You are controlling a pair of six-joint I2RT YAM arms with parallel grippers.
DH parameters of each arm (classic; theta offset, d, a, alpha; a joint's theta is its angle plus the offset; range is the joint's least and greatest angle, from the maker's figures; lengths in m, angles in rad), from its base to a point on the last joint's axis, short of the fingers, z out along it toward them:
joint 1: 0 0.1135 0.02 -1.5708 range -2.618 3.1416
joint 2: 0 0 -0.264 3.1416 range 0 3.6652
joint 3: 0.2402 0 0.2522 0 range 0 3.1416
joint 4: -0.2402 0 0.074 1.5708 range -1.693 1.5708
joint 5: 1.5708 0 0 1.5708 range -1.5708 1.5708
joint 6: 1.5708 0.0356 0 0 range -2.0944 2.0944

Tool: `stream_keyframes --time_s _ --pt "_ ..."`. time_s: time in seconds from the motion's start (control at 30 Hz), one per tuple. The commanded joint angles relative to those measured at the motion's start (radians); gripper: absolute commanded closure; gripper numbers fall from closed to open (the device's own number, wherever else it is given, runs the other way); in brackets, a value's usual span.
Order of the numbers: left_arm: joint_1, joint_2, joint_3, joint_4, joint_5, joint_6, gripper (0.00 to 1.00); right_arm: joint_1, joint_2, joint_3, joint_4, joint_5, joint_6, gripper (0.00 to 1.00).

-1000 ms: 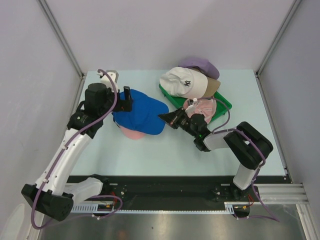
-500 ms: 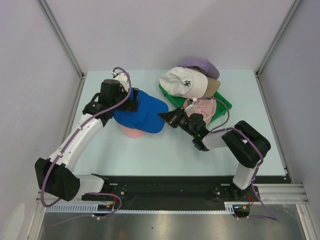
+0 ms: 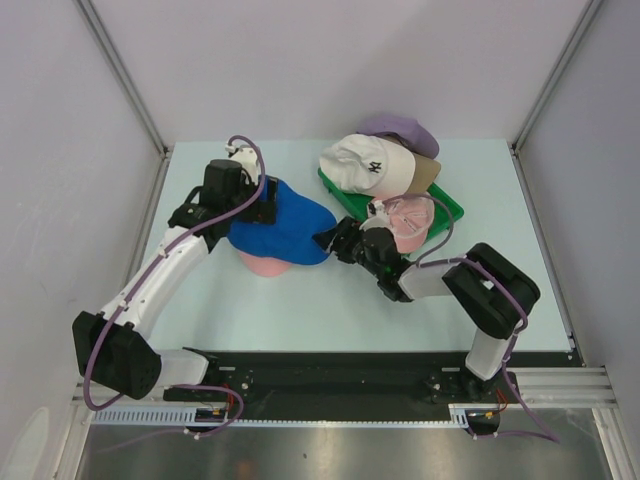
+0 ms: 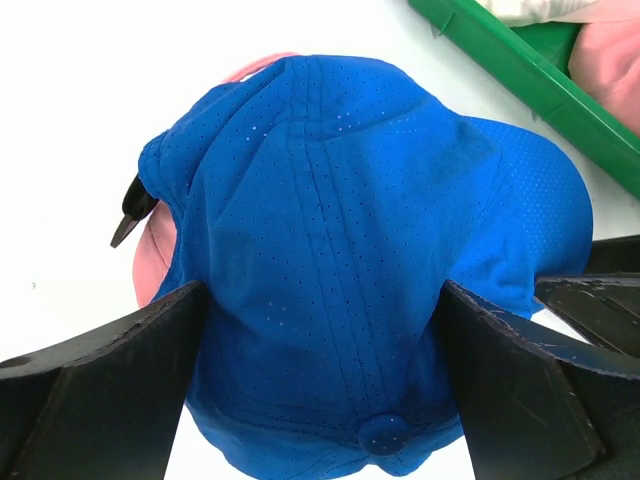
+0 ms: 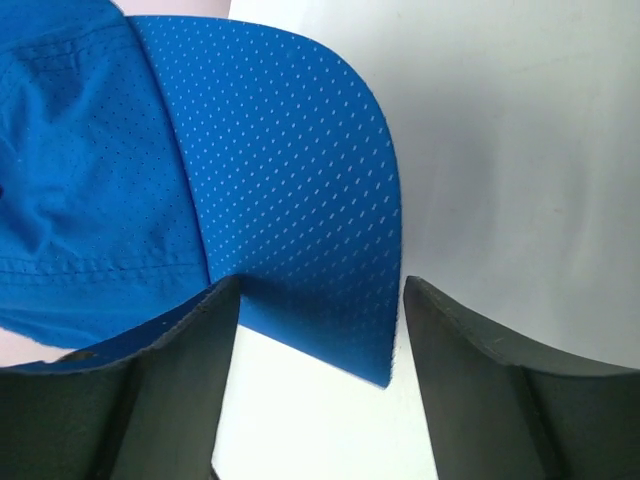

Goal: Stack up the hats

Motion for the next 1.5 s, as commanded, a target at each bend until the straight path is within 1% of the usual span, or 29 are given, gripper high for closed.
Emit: stream_keyframes --time_s 0.0,0.07,0.1,0.13,0.2,0.33,0.4,0.43,0.53,0.57,0.63,0.67,0.7,0.73,0.77,0.8,0.87,0.9,1.0,1.07,1.13,1.23,1.3,1.33,1.47 --pt "0.009 -0.004 -0.018 0.006 -0.021 0.026 0.00 0.012 0.055 0.061 0.055 0.016 -0.052 0.33" --pt "0.009 -0.005 -0.016 0.008 -0.024 0.027 0.00 0.016 0.080 0.066 0.072 0.019 -0.055 0.40" --pt "0.009 -0.007 -0.018 0.011 -0.030 0.030 0.00 0.016 0.086 0.061 0.093 0.016 -0.054 0.41" --pt "0.009 -0.013 -0.021 0.017 -0.029 0.030 0.00 0.016 0.091 0.063 0.092 0.013 -0.054 0.40" --pt "0.010 -0.014 -0.025 0.024 -0.027 0.030 0.00 0.017 0.088 0.064 0.075 0.015 -0.057 0.32" --pt "0.010 0.007 -0.027 0.027 -0.027 0.037 0.00 0.028 0.033 0.043 0.040 0.039 -0.109 0.25" --pt "0.010 0.019 -0.025 0.035 -0.026 0.044 0.00 0.032 -0.027 0.020 0.006 0.062 -0.137 0.22" --pt "0.010 0.025 -0.025 0.038 -0.027 0.047 0.00 0.037 -0.050 0.008 -0.005 0.068 -0.149 0.13" --pt "0.010 0.045 -0.022 0.053 -0.003 0.058 0.00 0.045 -0.176 -0.031 -0.078 0.113 -0.207 0.09" --pt "0.010 0.056 -0.021 0.058 0.005 0.067 0.00 0.048 -0.246 -0.038 -0.136 0.128 -0.253 0.09" --pt "0.010 0.070 -0.018 0.076 0.033 0.075 0.00 0.054 -0.328 -0.045 -0.207 0.174 -0.310 0.08" --pt "0.010 0.076 -0.012 0.084 0.043 0.079 0.00 0.056 -0.361 -0.045 -0.269 0.186 -0.340 0.08" --pt "0.010 0.093 -0.004 0.089 0.059 0.086 0.00 0.057 -0.436 -0.036 -0.302 0.209 -0.400 0.08" --pt "0.010 0.101 -0.001 0.095 0.100 0.092 0.00 0.056 -0.466 -0.025 -0.336 0.222 -0.425 0.07" --pt "0.010 0.107 -0.001 0.098 0.120 0.093 0.00 0.049 -0.498 -0.014 -0.409 0.237 -0.443 0.07" --pt "0.010 0.114 0.001 0.103 0.135 0.119 0.00 0.043 -0.548 0.004 -0.440 0.265 -0.478 0.06" --pt "0.010 0.118 0.001 0.107 0.192 0.145 0.00 0.008 -0.590 0.021 -0.504 0.262 -0.505 0.03" --pt "0.010 0.116 -0.001 0.110 0.218 0.158 0.00 -0.009 -0.612 0.035 -0.529 0.254 -0.509 0.03" --pt "0.009 0.102 -0.012 0.132 0.315 0.194 0.01 -0.065 -0.610 0.078 -0.588 0.223 -0.544 0.03" --pt "0.007 0.099 -0.013 0.133 0.370 0.224 0.01 -0.081 -0.603 0.112 -0.621 0.248 -0.565 0.04" --pt "0.007 0.096 -0.016 0.136 0.384 0.237 0.00 -0.108 -0.581 0.151 -0.676 0.234 -0.568 0.03" --pt "0.007 0.102 0.014 0.115 0.340 0.230 0.00 -0.179 -0.529 0.199 -0.768 0.217 -0.556 0.04" --pt "0.007 0.089 0.028 0.109 0.278 0.216 0.00 -0.205 -0.498 0.224 -0.808 0.220 -0.568 0.04" --pt "0.007 0.067 0.036 0.113 0.257 0.196 0.00 -0.207 -0.474 0.231 -0.851 0.237 -0.591 0.04" --pt "0.007 0.003 0.080 0.116 0.173 0.156 0.00 -0.210 -0.411 0.288 -0.894 0.214 -0.634 0.04"
